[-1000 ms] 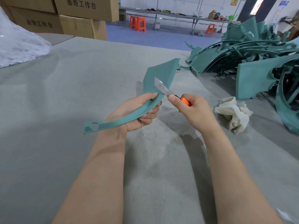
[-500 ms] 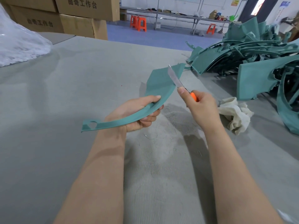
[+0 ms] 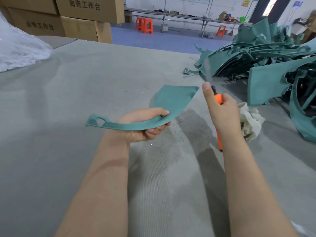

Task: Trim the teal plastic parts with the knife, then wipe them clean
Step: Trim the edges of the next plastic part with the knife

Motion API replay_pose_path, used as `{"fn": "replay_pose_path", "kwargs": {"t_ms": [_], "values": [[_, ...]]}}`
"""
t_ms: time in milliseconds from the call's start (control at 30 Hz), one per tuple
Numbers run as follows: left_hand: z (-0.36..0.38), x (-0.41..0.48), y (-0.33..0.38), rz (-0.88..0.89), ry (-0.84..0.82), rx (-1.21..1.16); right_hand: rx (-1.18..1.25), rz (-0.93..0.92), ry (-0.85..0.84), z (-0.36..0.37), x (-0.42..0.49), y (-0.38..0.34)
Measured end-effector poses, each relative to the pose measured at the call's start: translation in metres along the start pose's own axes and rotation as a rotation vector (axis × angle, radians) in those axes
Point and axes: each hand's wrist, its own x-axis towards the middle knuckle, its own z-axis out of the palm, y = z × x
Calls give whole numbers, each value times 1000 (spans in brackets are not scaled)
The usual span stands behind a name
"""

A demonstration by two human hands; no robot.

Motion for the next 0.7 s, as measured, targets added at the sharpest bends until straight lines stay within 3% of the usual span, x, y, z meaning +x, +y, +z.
{"fn": "replay_pose_path", "kwargs": {"t_ms": [133,267,333,400,467,533,700], "values": [[0,2,-2,24,28,134,242,102,-105,-5,3,-2],[3,2,-4,101,68,231,296,83,-124,-3,3,-3],[4,3,-5,144,106,100,370,125,-144,-4,2,-5],[5,6,-5,162,120,-190,457,164,-182,-4,1,-7],[9,9,-2,220,42,-441,486,173,-236,-1,-3,-10],[11,12,-2,273,14,-506,491,164,-255,3,-6,-14],[4,13,0,353,178,-759,343,94,-241,4,-12,-18]]}}
